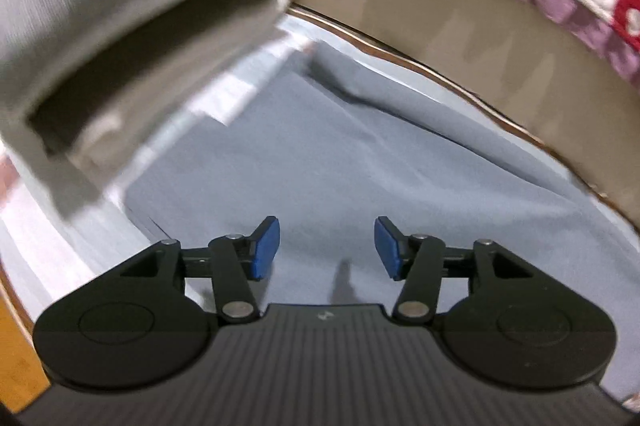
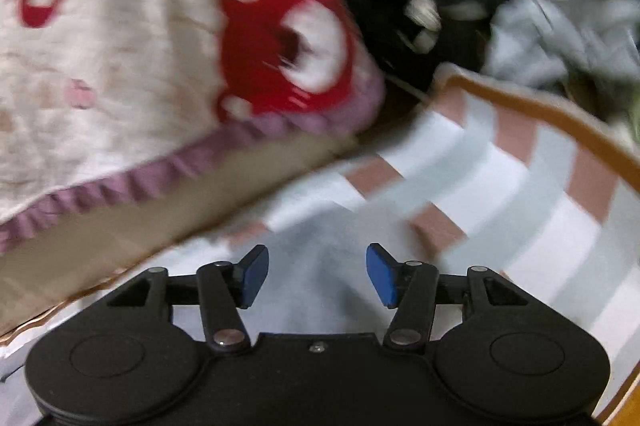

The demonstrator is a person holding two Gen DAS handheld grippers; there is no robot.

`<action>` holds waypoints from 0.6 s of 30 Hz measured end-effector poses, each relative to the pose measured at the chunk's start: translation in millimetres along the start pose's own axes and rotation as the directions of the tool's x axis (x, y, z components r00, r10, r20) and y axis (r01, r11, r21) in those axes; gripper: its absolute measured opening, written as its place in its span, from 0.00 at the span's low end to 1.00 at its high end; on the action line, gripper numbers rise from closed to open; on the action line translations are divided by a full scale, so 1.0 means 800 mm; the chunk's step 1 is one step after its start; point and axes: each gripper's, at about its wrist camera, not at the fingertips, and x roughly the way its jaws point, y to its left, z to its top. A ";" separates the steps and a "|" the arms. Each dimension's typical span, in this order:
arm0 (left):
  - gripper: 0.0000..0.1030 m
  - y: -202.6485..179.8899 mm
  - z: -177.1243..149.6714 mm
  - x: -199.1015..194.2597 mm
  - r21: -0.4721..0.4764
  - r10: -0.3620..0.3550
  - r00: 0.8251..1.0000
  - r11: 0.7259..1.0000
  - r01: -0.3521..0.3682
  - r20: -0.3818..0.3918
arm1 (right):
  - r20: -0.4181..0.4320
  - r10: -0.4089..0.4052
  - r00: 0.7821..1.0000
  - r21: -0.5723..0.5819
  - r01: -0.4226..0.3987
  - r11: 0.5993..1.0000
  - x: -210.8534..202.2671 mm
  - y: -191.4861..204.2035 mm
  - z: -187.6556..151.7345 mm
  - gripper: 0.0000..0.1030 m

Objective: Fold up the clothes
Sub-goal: 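Grasp the grey garment corner with the left gripper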

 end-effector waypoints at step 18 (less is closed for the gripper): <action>0.51 0.147 0.001 0.046 -0.269 -0.065 0.998 0.961 0.057 -0.021 | -0.472 0.701 0.535 -0.283 -0.845 0.454 -0.030 0.496 -0.133 0.60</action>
